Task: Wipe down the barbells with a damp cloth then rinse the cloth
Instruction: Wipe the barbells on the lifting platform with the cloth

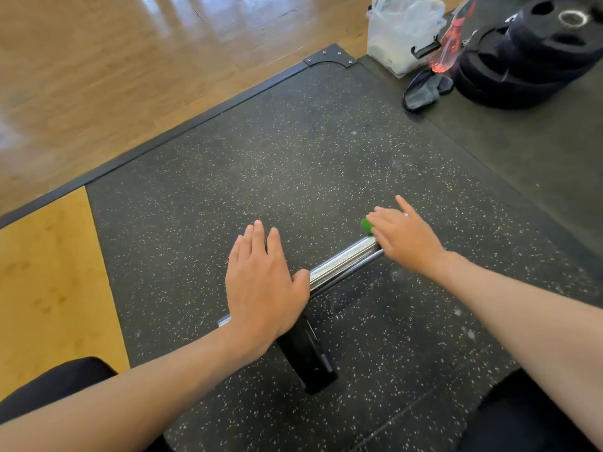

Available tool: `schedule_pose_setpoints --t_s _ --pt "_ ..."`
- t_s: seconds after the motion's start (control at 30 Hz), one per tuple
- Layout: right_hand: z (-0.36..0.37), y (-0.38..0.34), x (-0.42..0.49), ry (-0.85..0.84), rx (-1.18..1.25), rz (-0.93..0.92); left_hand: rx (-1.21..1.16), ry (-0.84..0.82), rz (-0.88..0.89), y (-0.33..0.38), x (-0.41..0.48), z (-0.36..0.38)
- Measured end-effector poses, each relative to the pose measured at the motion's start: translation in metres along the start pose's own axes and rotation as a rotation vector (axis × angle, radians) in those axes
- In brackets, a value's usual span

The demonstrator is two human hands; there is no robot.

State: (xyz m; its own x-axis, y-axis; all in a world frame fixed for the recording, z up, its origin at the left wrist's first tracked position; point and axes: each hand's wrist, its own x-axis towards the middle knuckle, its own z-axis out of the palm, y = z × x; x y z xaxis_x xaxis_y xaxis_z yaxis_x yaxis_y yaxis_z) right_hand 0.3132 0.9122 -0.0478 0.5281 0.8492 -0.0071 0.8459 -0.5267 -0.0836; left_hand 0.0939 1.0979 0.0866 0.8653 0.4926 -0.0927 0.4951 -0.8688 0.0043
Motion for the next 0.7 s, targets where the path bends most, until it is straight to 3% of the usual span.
schedule_pose_setpoints --t_s 0.13,0.23,0.3,0.37,0.47,0.53,0.6,0.7 --pt "-0.020 -0.030 0.036 -0.255 -0.036 0.197 0.003 -0.004 -0.006 0.000 0.000 -0.001" --pt "-0.018 -0.082 0.045 -0.300 0.025 0.108 0.004 0.000 -0.009 0.001 0.000 -0.001" --pt "-0.005 -0.118 0.037 -0.261 0.072 0.023 -0.002 0.007 -0.012 0.001 -0.001 0.000" --pt "0.006 -0.133 0.023 -0.108 0.121 -0.058 -0.004 0.019 -0.010 0.000 -0.001 0.002" --pt "0.017 -0.108 0.004 0.093 0.171 -0.306 0.015 0.022 0.001 -0.002 -0.001 0.004" --pt "0.016 -0.070 0.000 0.123 0.134 -0.467 0.012 0.023 0.002 -0.003 -0.001 0.004" --pt "0.014 -0.031 -0.003 0.116 0.088 -0.438 0.009 0.021 0.003 -0.002 -0.001 0.003" --pt "0.002 0.004 0.002 0.029 0.003 -0.180 0.004 0.019 0.003 0.000 0.000 0.004"
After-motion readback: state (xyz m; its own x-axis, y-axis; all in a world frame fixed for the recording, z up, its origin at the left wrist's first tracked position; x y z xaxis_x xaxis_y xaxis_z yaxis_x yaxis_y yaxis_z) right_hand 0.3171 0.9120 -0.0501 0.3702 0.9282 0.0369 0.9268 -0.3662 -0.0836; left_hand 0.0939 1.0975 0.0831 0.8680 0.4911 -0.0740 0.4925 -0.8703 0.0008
